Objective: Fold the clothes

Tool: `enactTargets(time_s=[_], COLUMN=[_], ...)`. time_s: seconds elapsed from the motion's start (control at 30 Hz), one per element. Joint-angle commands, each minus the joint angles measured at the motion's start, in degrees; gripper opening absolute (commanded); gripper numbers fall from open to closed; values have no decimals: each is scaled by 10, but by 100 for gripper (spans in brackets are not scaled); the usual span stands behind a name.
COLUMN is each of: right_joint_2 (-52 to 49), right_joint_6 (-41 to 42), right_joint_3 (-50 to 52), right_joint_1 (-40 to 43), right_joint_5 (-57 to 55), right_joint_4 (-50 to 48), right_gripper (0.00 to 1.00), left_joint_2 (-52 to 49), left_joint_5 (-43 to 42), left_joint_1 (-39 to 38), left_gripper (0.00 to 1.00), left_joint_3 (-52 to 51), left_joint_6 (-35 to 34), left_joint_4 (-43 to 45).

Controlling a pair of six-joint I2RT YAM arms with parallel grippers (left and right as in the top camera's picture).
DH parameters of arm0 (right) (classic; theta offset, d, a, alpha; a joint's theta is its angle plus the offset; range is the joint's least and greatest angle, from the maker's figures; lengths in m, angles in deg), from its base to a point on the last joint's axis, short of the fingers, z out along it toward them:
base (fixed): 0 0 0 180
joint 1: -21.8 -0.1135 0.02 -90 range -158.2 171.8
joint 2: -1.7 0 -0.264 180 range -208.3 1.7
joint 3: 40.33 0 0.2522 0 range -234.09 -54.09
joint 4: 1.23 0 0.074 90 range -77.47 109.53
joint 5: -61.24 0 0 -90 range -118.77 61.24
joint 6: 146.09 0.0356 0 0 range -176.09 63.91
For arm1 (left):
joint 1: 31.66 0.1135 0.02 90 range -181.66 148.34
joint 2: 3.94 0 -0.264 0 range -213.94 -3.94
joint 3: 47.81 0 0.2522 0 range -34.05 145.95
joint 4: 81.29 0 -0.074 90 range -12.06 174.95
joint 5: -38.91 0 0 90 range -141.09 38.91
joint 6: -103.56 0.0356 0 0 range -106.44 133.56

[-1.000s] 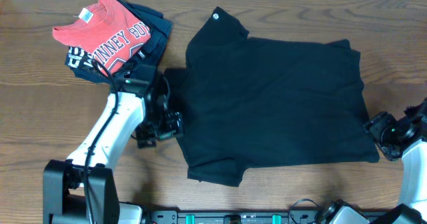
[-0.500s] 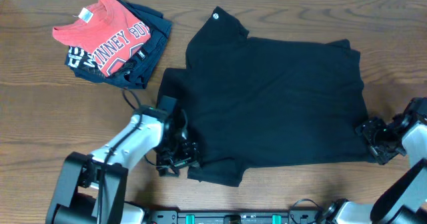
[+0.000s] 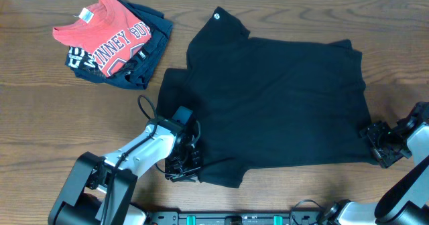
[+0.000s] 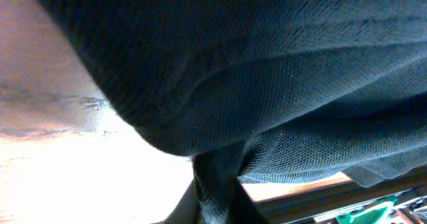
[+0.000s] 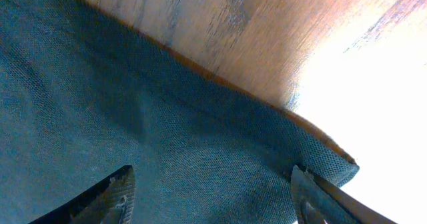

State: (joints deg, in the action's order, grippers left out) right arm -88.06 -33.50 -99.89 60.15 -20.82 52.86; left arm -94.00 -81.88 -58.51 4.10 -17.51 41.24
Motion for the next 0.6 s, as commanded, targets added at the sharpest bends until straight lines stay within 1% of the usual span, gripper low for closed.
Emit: enactTargets(time_s=[0.0,0.17,0.33,0.47,0.5,0.57], right_joint_2=[-2,-2,-2,-2,-3,-3], right_joint_6=[7,7,7,15,24,26], right_joint_3=[-1,-1,-1,-1,-1,0], right_joint_1=[4,4,12,46,60,80], right_joint_5=[0,0,-7,-35,-35,-4], right_joint_4=[-3,-4,-2,2,3,9], right_gripper=[73,75,76,82,82,79], left_joint_2=[1,15,56,92,99,113], left_joint_5=[-10,-31,-33,-32,-32,-31], left_joint_1=[-1,-1,-1,-1,-1,-1], left_gripper=[6,6,6,6,6,6], left_joint_3=[-4,-3,5,5,5,5], left_joint_6=[-5,-6,-6,-6,-6,-6], left_joint_4=[-13,-24,-25,-25,-25,-25])
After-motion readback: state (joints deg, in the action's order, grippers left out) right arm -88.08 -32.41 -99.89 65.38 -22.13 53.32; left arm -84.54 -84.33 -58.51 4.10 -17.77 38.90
